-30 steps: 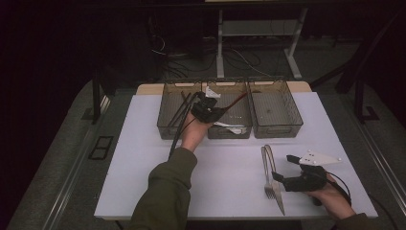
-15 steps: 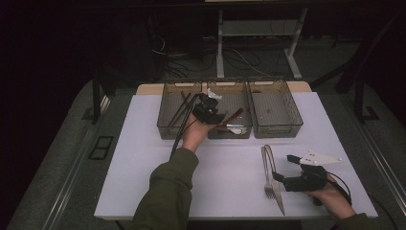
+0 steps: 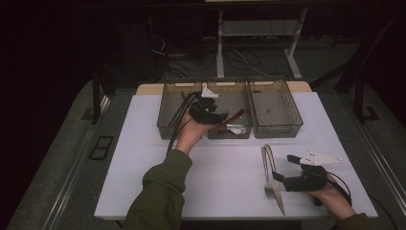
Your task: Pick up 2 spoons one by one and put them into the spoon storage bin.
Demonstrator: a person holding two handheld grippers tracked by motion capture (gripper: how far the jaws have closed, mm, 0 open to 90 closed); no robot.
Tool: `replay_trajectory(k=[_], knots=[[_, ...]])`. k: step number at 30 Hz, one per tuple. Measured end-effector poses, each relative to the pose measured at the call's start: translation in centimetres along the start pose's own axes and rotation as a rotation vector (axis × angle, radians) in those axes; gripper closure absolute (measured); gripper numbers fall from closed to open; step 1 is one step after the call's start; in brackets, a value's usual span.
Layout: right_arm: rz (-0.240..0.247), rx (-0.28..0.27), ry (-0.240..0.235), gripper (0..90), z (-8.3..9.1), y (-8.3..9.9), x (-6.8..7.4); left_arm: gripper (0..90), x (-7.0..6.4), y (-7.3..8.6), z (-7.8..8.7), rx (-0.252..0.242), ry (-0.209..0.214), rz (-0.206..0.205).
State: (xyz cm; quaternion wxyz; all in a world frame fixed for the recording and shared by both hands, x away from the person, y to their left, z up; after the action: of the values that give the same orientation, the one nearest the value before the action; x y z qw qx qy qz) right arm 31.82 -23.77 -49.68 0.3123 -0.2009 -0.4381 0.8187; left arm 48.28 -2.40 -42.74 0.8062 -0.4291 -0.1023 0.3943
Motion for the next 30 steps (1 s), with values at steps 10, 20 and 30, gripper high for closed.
replay_trajectory(k=[10,20,30], knots=[[-0.008,0.010,0.002,11.6,0.0,0.1,-0.1,27.7,-1.3,1.5,2.3,-0.040,0.048,-0.018],[-0.033,0.020,-0.002,14.3,0.0,0.2,-0.3,19.2,-2.4,4.8,4.3,-0.054,0.068,-0.032],[-0.019,0.070,-0.037,14.4,0.4,0.0,-0.3,13.1,-2.9,9.1,5.9,-0.040,0.075,-0.036]])
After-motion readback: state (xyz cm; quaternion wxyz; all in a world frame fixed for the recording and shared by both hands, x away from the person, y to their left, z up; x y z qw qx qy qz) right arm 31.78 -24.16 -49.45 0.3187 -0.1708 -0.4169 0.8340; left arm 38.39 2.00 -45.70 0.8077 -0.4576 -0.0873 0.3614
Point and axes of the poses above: each handheld gripper's, and its own axes: z roughly backward along the jaws, y roughly out of its underside, x roughly to its left, the point moved 10 cm from there along -z, roughly forward along the jaws, and after that the axes turned 10 degrees about z, right-handed, at the moved point
